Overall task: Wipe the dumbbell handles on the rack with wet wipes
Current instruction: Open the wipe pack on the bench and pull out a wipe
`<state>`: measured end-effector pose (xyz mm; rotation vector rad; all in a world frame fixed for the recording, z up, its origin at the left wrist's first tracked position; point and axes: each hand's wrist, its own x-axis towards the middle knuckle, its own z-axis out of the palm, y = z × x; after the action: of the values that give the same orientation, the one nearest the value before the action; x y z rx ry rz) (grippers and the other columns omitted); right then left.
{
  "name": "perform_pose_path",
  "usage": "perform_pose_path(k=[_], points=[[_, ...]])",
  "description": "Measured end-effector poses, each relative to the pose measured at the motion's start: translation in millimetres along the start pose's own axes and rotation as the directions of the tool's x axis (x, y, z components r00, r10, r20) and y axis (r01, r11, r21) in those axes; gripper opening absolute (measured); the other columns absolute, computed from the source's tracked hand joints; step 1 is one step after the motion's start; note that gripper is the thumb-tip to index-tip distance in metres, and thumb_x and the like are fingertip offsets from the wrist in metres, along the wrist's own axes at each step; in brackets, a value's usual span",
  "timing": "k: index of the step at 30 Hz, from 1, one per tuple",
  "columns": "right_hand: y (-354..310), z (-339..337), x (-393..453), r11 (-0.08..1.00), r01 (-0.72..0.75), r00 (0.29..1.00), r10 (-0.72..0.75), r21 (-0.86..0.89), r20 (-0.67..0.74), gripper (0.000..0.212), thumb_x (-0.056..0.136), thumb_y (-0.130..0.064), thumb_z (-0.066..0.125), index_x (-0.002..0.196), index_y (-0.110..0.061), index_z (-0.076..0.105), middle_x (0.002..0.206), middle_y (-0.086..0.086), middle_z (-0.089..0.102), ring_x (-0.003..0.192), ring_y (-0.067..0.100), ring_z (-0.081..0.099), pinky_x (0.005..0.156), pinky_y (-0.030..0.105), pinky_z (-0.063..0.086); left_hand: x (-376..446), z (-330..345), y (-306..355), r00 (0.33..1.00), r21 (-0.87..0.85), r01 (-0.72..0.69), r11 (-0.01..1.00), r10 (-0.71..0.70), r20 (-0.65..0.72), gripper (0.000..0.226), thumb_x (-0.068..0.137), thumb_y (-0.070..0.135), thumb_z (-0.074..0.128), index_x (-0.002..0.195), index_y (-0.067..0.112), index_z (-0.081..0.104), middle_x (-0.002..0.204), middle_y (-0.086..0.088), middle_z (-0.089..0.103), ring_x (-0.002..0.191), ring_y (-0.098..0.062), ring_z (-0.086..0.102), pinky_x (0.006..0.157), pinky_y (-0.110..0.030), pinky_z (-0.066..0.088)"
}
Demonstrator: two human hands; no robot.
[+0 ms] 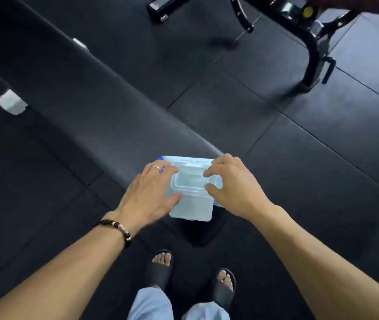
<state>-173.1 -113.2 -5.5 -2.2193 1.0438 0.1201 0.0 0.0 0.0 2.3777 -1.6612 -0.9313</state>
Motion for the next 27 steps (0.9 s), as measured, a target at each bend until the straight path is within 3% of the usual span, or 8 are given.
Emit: perform_pose_path(k=[6,11,15,20,23,27], points=[[3,26,28,0.985,0.083,0.995,-0.089,-0.148,-0.034,0.021,0.097,-0.023,0.064,0.113,-0.023,0.076,0.134,-0.004,0.051,0.119,0.018,0.043,0.079,0.031,0.039,10,30,-5,1.0,-0.021,0.016,1.0,-0.016,-0.024,0.065,0.091,0.042,0.063,0.146,0.025,0.034,0.154,0.005,0.026,0.14,-0.018,0.025,0.104,-0.033,0.036],[9,44,36,0.978,0.151,0.958,-0.181,-0.143,-0.224,0.009,0.076,-0.008,0.084,0.08,-0.016,0.08,0.098,0.005,0.063,0.086,0.031,0.057,0.06,0.038,0.05,18,33,-5,0.998,-0.014,0.041,0.999,-0.041,-0.043,0.064,0.088,0.041,0.066,0.142,0.026,0.036,0.15,0.006,0.024,0.13,-0.021,0.034,0.092,-0.034,0.042],[6,50,39,0.982,0.141,0.948,-0.17,-0.125,-0.267,0.015,0.071,0.001,0.084,0.071,-0.011,0.075,0.086,0.006,0.058,0.077,0.032,0.056,0.055,0.037,0.048,22,32,-5,0.997,-0.008,0.043,0.999,-0.043,-0.063,0.063,0.085,0.042,0.07,0.138,0.025,0.041,0.142,0.004,0.029,0.122,-0.023,0.039,0.086,-0.038,0.049],[1,51,39,0.962,0.082,0.983,-0.121,-0.262,-0.136,0.014,0.081,0.006,0.064,0.082,-0.007,0.064,0.091,0.008,0.051,0.083,0.03,0.048,0.064,0.04,0.039,22,30,-5,0.997,-0.014,0.034,0.999,-0.035,-0.063,0.063,0.083,0.04,0.073,0.136,0.024,0.044,0.137,0.005,0.031,0.117,-0.023,0.04,0.083,-0.04,0.051],[-1,36,36,0.99,0.045,0.999,-0.048,-0.134,-0.022,0.016,0.092,0.001,0.048,0.093,-0.012,0.056,0.104,0.006,0.048,0.097,0.025,0.044,0.078,0.034,0.038,22,30,-5,0.996,-0.016,0.026,1.0,-0.027,-0.081,0.064,0.083,0.039,0.075,0.136,0.023,0.044,0.138,0.003,0.032,0.118,-0.024,0.041,0.084,-0.039,0.05],[-3,17,38,1.0,-0.021,0.997,0.019,0.021,0.074,0.02,0.096,0.0,0.041,0.089,-0.017,0.05,0.101,-0.002,0.043,0.093,0.017,0.044,0.067,0.024,0.032,24,29,-3,0.995,-0.012,0.033,0.999,-0.034,-0.091,0.066,0.081,0.04,0.076,0.137,0.025,0.042,0.137,0.001,0.034,0.116,-0.026,0.044,0.083,-0.039,0.048]])
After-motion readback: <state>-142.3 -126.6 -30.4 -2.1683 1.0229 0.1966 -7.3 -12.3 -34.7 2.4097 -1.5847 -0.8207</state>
